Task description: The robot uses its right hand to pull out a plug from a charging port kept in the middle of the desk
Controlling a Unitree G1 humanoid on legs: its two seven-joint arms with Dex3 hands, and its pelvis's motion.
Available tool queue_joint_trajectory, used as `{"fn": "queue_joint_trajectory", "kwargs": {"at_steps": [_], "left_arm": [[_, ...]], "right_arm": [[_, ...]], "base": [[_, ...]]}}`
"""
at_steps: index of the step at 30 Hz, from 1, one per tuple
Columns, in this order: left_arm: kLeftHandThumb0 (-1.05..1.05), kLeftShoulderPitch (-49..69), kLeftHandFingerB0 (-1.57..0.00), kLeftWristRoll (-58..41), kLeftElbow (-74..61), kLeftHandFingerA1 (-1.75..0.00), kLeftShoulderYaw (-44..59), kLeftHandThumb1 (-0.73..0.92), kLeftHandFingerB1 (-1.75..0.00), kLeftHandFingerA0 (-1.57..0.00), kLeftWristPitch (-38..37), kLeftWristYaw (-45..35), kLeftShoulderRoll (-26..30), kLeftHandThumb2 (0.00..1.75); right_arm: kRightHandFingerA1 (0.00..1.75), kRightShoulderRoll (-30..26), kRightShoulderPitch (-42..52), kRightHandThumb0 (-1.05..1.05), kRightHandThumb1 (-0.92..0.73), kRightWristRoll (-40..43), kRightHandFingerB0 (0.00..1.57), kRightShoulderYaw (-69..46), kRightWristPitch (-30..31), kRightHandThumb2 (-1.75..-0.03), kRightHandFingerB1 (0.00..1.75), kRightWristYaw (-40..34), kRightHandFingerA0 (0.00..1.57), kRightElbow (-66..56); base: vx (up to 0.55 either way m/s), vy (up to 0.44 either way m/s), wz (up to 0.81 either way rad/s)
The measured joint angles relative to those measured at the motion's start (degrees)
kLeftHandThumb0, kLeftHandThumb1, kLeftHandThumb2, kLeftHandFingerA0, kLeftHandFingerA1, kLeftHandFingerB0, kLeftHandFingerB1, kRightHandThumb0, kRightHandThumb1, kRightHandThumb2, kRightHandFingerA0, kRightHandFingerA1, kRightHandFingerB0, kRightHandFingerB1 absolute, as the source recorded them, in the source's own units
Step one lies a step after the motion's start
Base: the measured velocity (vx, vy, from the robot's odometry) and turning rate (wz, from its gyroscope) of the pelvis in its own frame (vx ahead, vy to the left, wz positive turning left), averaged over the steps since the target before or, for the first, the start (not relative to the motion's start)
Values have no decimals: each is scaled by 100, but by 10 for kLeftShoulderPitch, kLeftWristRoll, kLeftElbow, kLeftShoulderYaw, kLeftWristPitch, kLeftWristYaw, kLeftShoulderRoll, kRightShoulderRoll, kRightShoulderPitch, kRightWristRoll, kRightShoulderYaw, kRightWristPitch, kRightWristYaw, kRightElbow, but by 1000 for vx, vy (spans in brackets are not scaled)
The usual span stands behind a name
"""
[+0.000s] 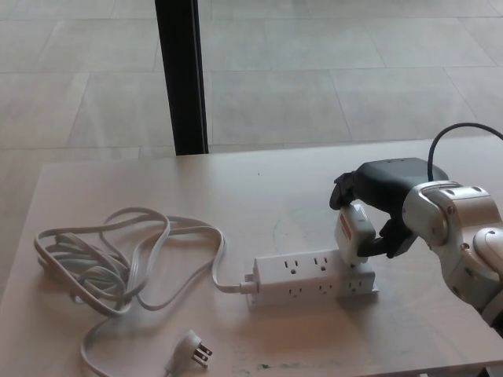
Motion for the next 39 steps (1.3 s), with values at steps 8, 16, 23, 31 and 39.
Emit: {"fn": "queue_joint_trajectory", "kwargs": {"at_steps": [8, 16, 23, 31, 39], "left_arm": [[-86, 2, -64, -8, -1, -55, 4, 92, -45, -78, -1, -3, -3, 76], [-87, 3, -57, -11, -3, -53, 4, 92, -43, -78, -3, -4, -4, 77], [-92, 5, -58, -12, -2, -59, 4, 78, -49, -78, -4, -5, -4, 92], [-86, 7, -61, -14, -3, -56, 4, 92, -45, -78, -3, -5, -4, 76], [-87, 7, -56, -14, -4, -54, 4, 92, -44, -72, -3, -5, -2, 78]], "right_arm": [[161, 2, 6, -33, -71, -2, 73, -1, 4, -78, 87, -11, 80, -1], [169, 7, 34, -35, -74, -3, 70, -17, 5, -82, 72, -45, 85, -14], [174, 0, 41, -29, -65, -5, 72, -19, -15, -92, 78, -77, 91, -12], [175, -10, 46, -28, -59, -5, 74, -28, -63, -73, 98, -118, 87, -5], [175, -25, 23, -28, -57, 4, 84, -66, -102, -103, 106, -121, 90, 19]], "base": [[0, 0, 0], [0, 0, 0], [0, 0, 0], [0, 0, 0], [0, 0, 0]]}}
